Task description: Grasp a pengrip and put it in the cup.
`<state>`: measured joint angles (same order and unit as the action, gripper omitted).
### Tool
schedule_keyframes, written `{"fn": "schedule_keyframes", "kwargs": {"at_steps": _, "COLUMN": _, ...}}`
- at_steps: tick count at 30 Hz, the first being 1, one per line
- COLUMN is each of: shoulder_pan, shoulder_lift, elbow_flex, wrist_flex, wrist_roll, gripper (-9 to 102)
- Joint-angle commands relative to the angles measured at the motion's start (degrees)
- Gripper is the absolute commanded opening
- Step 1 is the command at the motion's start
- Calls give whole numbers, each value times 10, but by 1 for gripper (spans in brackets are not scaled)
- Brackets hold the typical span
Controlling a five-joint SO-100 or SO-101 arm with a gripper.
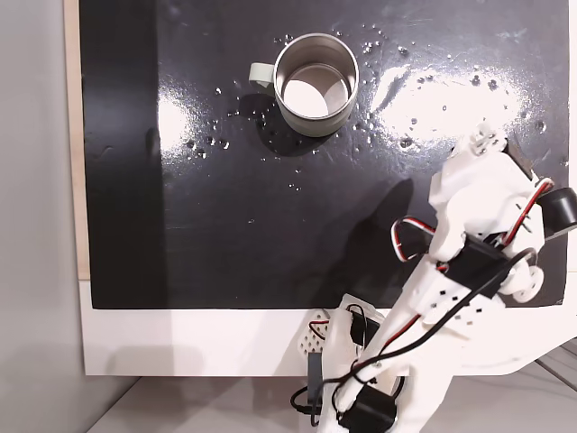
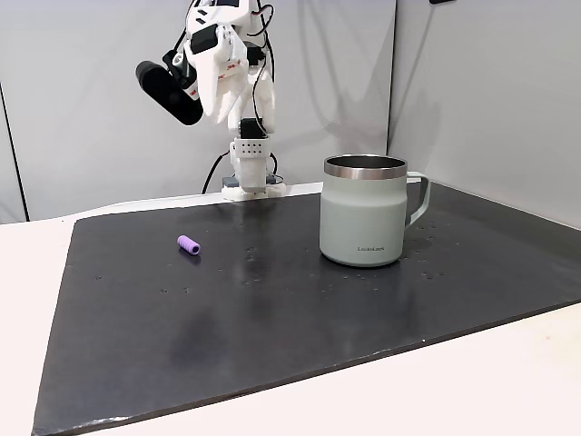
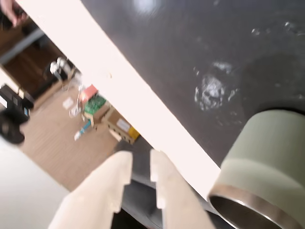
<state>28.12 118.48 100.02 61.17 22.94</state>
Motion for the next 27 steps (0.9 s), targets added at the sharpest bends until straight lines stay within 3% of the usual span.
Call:
{"fn": "schedule_keyframes", "kwargs": {"at_steps": 1, "shoulder_pan": 20, "shoulder_lift": -62, "elbow_flex": -65, "wrist_flex": 29, "wrist_roll": 33, "gripper": 2}}
{"fn": "schedule_keyframes", "kwargs": {"at_steps": 12, "shoulder_pan": 38, "shoulder_lift": -197, "elbow_flex": -131, "wrist_flex": 112, "wrist_roll": 56, "gripper": 22}}
{"fn": "schedule_keyframes", "kwargs": {"at_steps": 27, "shoulder_pan": 32, "shoulder_lift": -356, "elbow_flex": -171, "wrist_flex": 121, "wrist_roll": 61, "gripper": 23}}
